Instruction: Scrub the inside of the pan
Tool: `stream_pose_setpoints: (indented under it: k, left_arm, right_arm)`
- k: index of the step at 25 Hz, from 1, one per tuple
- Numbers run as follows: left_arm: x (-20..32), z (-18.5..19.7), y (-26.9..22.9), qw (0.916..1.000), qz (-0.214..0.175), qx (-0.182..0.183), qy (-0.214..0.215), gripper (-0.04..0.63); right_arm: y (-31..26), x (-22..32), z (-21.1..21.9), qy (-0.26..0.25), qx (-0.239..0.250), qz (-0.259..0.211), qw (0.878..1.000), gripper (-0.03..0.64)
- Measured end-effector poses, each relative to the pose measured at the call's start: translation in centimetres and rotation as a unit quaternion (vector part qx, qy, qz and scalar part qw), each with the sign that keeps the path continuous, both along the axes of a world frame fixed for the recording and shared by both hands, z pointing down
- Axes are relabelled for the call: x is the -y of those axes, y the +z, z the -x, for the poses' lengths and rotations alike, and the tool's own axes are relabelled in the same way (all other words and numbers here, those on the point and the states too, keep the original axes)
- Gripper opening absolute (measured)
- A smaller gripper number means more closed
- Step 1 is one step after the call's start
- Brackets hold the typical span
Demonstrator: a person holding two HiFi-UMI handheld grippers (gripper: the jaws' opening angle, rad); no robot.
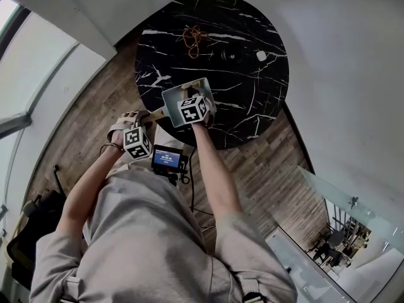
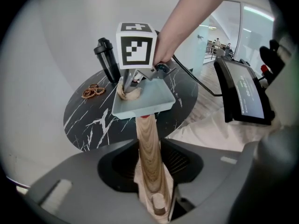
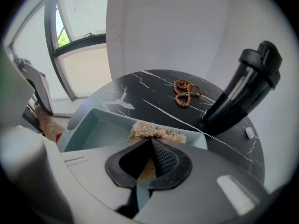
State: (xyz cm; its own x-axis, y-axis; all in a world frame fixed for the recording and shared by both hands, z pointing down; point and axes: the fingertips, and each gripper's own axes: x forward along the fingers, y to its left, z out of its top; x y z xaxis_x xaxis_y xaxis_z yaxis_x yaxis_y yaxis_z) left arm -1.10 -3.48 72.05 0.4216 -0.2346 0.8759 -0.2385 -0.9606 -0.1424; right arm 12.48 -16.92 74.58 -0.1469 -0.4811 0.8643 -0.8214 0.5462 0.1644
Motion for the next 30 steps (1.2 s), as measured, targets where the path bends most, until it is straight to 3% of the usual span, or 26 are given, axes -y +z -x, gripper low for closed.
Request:
stream_pose_setpoints:
  k: [10,15,30]
  left_arm:
    - [-0.2,-0.4,-0.1,0.9999,0.006,-0.011,0.006,0.150]
    - [-0.1,-0.5,-0.1,0.9999,0.006,-0.012,0.006,0.152]
    - [0.1,-0.2,-0.1,0.9999,0.003,-0.007,0.009,0.153]
  right_arm:
    - [0.1,-1.2,4.0,-0.039,0.031,0.013,0.999,0.020]
    - [0.1,-2.0,5.8,-0.062,0.070,0.033,0.995,0.021]
    - [-0.4,-2.4,7.0,-0.031,0.181,0.088,0.979,0.020]
